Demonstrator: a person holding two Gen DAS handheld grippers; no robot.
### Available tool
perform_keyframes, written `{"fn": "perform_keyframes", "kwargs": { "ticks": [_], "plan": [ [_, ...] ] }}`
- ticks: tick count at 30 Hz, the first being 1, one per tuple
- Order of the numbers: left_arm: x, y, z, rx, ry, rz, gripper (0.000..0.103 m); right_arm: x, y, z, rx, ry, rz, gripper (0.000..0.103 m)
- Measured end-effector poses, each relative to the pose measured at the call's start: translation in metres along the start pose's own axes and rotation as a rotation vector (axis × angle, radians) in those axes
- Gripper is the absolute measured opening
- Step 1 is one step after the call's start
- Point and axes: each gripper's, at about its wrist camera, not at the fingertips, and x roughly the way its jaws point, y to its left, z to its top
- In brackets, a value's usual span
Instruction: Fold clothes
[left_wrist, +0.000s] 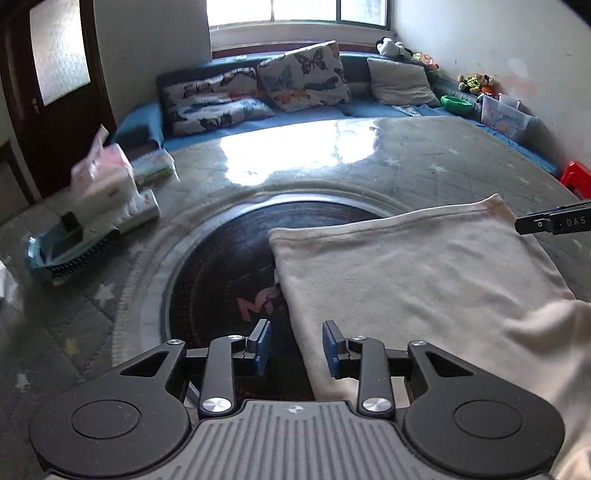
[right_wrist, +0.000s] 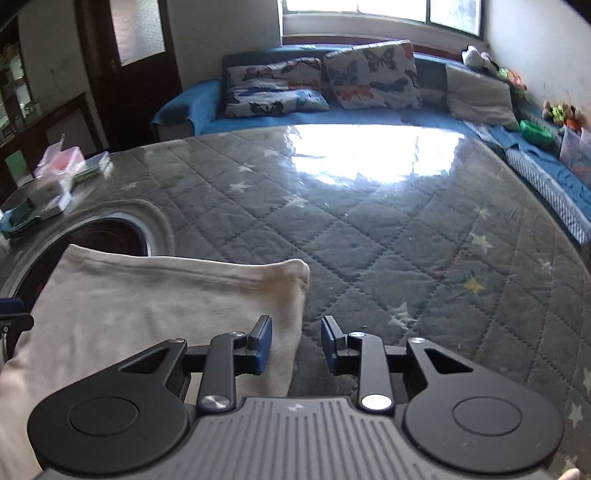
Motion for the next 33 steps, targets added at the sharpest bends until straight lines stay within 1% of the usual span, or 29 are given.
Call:
{"fn": "perform_keyframes", "kwargs": {
  "ticks": [1, 3, 4, 5, 9, 14, 17, 19, 20, 21, 24, 25, 27, 28, 29, 31, 32, 33],
  "plan": [
    [0.002, 0.000, 0.000, 0.003, 0.001, 0.004, 0.023, 0.003, 0.001, 0.000, -0.004, 0.003, 0.006, 0.029],
    [0.003, 0.002, 0.000, 0.014, -0.006, 0.016, 0.010, 0.007, 0.002, 0.002, -0.013, 0.004, 0.015, 0.026],
    [0.004, 0.003, 0.000, 0.020, -0.009, 0.022, 0.008, 0.009, 0.003, 0.005, -0.017, 0.004, 0.015, 0.017],
    [0.004, 0.003, 0.000, 0.026, -0.012, 0.027, 0.006, 0.010, 0.006, 0.007, -0.024, 0.000, 0.009, 0.005],
    [0.006, 0.006, 0.001, 0.048, -0.025, 0.051, 0.005, 0.018, 0.018, 0.017, -0.070, -0.021, -0.015, 0.004],
    [0.008, 0.010, 0.001, 0.077, -0.041, 0.080, 0.005, 0.039, 0.039, 0.033, -0.127, -0.039, -0.019, 0.004],
    [0.010, 0.019, 0.002, 0.071, -0.045, 0.097, 0.005, 0.047, 0.048, 0.040, -0.148, -0.044, -0.019, 0.004],
    [0.011, 0.027, 0.004, 0.046, -0.042, 0.093, 0.009, 0.053, 0.053, 0.046, -0.162, -0.048, -0.019, 0.006],
    [0.009, 0.031, 0.004, 0.026, -0.038, 0.085, 0.009, 0.056, 0.056, 0.048, -0.169, -0.049, -0.019, 0.009],
    [0.006, 0.034, 0.005, 0.014, -0.044, 0.082, 0.010, 0.057, 0.058, 0.050, -0.176, -0.050, -0.018, 0.009],
    [-0.009, 0.042, 0.003, -0.009, -0.073, 0.091, 0.010, 0.046, 0.061, 0.046, -0.195, -0.057, -0.004, 0.010],
    [-0.015, 0.045, 0.001, -0.020, -0.078, 0.090, 0.010, 0.040, 0.063, 0.042, -0.202, -0.055, 0.008, 0.011],
    [-0.029, 0.051, -0.004, -0.045, -0.086, 0.097, 0.015, 0.027, 0.066, 0.035, -0.219, -0.052, 0.035, 0.012],
    [-0.036, 0.054, -0.007, -0.058, -0.090, 0.100, 0.015, 0.020, 0.069, 0.029, -0.233, -0.051, 0.051, 0.012],
    [-0.043, 0.057, -0.010, -0.071, -0.095, 0.108, 0.018, 0.012, 0.073, 0.023, -0.248, -0.048, 0.069, 0.014],
    [-0.054, 0.064, -0.019, -0.099, -0.100, 0.128, 0.032, -0.003, 0.083, 0.007, -0.279, -0.041, 0.117, 0.022],
    [-0.060, 0.067, -0.025, -0.115, -0.101, 0.142, 0.037, -0.010, 0.089, -0.001, -0.295, -0.036, 0.142, 0.024],
    [-0.067, 0.068, -0.032, -0.120, -0.105, 0.152, 0.037, -0.016, 0.097, -0.009, -0.312, -0.029, 0.167, 0.024]
  ]
}}
